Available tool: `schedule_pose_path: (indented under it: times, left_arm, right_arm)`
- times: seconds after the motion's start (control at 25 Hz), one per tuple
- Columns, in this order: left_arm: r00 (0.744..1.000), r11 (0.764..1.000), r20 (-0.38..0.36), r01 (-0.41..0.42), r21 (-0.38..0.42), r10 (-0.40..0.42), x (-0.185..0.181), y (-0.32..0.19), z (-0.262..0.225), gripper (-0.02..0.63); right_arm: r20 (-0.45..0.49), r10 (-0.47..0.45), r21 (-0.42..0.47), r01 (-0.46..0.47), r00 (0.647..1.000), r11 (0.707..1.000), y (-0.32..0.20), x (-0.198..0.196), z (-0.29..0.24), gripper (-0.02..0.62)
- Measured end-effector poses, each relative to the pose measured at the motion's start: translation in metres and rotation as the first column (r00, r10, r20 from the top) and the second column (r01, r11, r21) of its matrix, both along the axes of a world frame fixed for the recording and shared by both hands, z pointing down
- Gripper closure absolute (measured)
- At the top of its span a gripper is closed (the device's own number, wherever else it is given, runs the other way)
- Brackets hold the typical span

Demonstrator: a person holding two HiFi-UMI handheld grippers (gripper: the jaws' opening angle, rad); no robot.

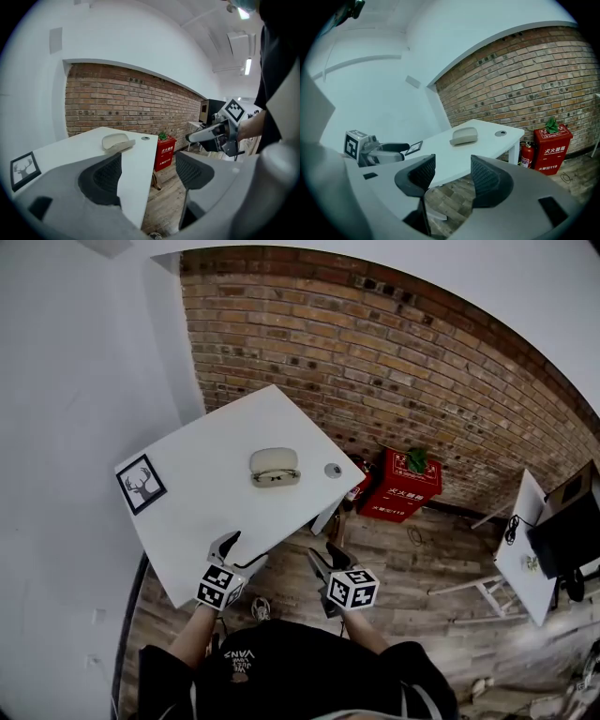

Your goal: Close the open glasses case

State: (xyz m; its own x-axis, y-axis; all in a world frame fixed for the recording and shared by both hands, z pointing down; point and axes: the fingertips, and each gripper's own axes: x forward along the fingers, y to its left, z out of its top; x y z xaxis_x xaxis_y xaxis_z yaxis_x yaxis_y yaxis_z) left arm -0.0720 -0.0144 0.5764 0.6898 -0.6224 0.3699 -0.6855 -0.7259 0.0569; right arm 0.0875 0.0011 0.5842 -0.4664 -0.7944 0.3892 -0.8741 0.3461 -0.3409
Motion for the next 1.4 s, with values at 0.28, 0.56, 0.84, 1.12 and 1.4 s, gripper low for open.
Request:
schedule_pose_path:
  times: [0.28,0.56,0.84,1.12,1.4]
  left_arm:
    - [0.999,0.999,-0.017,-0.034,-0.01,0.034,-0.029,-0.049,-0.002,0.244]
    - [0.998,0.998,-0.038,-0.049,-0.029,0.048,-0.044,-0.079,0.006,0.244]
    - [0.998,0.998,-0.04,-0.047,-0.045,0.045,-0.041,-0.104,0.014,0.244]
    - [0.998,0.998,-0.064,-0.009,-0.063,0.005,-0.034,-0.133,0.017,0.242]
    - [0.995,0.994,-0.08,0.056,-0.09,-0.064,-0.027,-0.165,0.018,0.239]
  right_arm:
    - [0.0,0.051,0.0,-0.051,0.999,0.999,-0.046,-0.028,-0.002,0.379]
    - [-0.014,0.065,-0.021,-0.066,0.998,0.998,-0.067,-0.043,0.005,0.379]
    - [-0.02,0.066,-0.039,-0.067,0.998,0.997,-0.095,-0.036,0.016,0.379]
    - [-0.017,0.028,-0.045,-0.028,0.999,0.999,-0.132,-0.027,0.018,0.379]
    - [-0.024,-0.041,-0.085,0.039,0.999,0.996,-0.17,-0.016,0.027,0.38]
